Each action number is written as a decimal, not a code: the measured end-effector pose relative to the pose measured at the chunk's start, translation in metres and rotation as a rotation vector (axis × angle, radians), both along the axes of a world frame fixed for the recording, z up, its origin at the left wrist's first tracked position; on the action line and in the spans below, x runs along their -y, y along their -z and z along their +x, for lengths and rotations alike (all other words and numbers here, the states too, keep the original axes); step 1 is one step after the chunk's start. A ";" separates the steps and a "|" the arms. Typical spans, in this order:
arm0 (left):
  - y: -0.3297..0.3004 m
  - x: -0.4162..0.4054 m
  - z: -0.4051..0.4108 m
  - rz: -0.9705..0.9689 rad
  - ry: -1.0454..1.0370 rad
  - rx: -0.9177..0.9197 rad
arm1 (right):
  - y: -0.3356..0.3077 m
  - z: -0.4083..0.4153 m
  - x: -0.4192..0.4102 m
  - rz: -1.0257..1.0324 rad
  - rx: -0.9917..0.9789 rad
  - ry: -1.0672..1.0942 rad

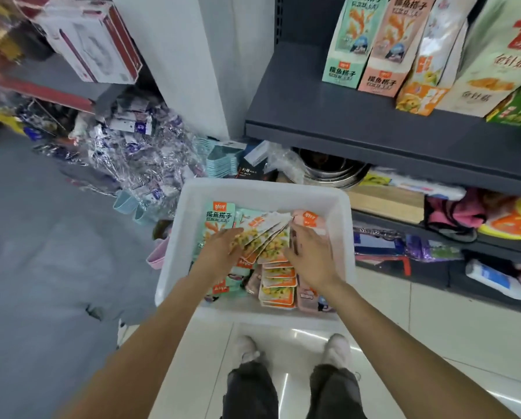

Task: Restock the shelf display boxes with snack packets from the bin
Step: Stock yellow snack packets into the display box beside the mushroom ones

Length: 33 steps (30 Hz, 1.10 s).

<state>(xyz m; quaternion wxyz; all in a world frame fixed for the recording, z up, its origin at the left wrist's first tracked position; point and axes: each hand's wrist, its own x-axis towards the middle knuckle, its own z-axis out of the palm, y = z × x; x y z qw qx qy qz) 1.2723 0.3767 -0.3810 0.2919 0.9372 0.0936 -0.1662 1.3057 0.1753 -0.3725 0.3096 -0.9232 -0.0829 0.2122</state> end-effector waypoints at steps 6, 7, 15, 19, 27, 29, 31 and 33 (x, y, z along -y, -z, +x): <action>0.020 -0.019 0.016 0.053 0.231 -0.122 | 0.014 0.000 -0.027 -0.132 -0.088 -0.042; 0.021 -0.020 0.017 0.070 0.258 -0.136 | 0.015 -0.001 -0.027 -0.163 -0.089 -0.048; 0.018 -0.028 0.014 0.048 0.177 -0.082 | 0.017 -0.005 -0.031 -0.191 -0.050 0.076; 0.021 -0.029 0.023 0.043 0.072 -0.180 | 0.017 0.008 -0.046 -0.152 -0.036 0.179; 0.025 -0.032 0.034 0.096 0.031 -0.192 | 0.028 0.034 -0.062 -0.262 -0.068 0.291; 0.028 -0.032 0.030 0.041 0.005 -0.155 | 0.031 0.038 -0.060 -0.232 -0.092 0.314; 0.026 -0.033 0.029 -0.097 -0.074 -0.127 | 0.035 0.042 -0.059 -0.176 -0.111 0.369; 0.023 -0.034 0.029 -0.232 -0.160 -0.105 | 0.036 0.044 -0.058 -0.117 -0.099 0.447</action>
